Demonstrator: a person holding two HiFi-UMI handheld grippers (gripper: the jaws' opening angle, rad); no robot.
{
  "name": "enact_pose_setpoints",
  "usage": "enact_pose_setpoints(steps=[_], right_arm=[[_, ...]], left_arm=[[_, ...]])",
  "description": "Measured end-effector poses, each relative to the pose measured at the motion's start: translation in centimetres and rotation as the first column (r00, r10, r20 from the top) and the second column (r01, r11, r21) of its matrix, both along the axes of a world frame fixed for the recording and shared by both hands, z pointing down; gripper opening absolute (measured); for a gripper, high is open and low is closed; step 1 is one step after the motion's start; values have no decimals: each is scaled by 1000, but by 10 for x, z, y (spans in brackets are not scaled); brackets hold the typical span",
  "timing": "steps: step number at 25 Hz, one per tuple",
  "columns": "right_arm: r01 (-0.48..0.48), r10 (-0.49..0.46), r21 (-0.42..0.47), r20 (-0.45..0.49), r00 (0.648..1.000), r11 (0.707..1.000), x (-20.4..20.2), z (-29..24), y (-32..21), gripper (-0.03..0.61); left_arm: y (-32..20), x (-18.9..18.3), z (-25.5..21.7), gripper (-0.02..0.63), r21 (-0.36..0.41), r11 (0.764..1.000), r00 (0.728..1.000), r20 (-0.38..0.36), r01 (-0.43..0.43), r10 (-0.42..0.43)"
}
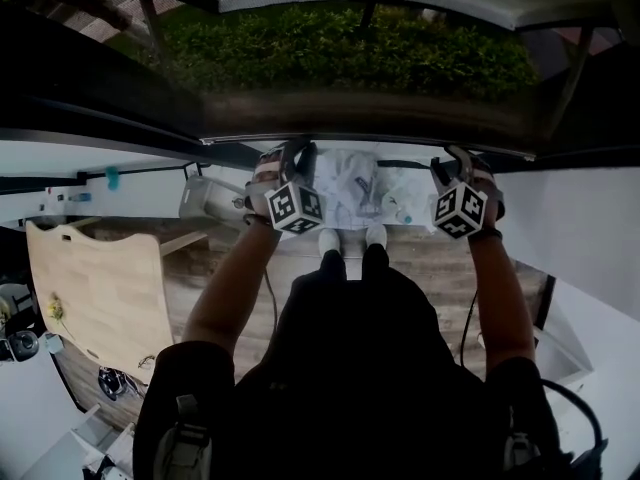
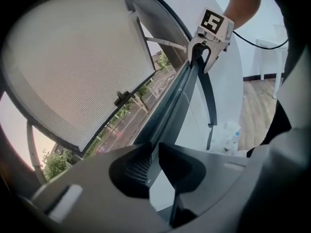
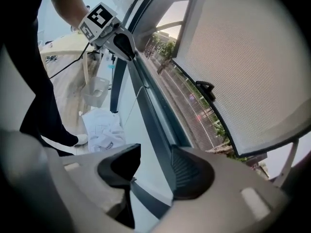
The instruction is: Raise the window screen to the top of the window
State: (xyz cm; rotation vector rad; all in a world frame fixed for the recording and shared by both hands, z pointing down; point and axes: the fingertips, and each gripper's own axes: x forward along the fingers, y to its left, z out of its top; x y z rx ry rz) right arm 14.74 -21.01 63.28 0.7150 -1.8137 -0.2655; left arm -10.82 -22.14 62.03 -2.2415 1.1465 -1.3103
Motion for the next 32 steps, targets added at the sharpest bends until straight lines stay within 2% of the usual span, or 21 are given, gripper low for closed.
enact_pose_setpoints(steps=[5,13,15,18,27,32], right_arm=[[-22,23,31,-19,1000,999,2,-9,-4,195],[-25,26,68,-2,1000,997,3,-40,-13,190],[-27,26,100,12,1000,995,4,-49,-13,187],[-45,38,158,43,998,986,5,-67,-17,156],[-30,29,227,11,1000,973,8,-97,-22,112],[-36,26,296,37,999,954,12,-126,-24,64]], left_arm=[[-3,1,-9,35,-6,1000,999,40,14,-14],[-11,2,-40,36,23,999,999,23,24,-24],[-11,2,-48,37,32,999,1000,11,29,-29],[-11,2,-61,37,44,999,1000,1,29,-29],[-10,1,-89,37,55,998,1000,-1,15,-15],[-10,1,-116,37,112,994,1000,-4,6,-6]])
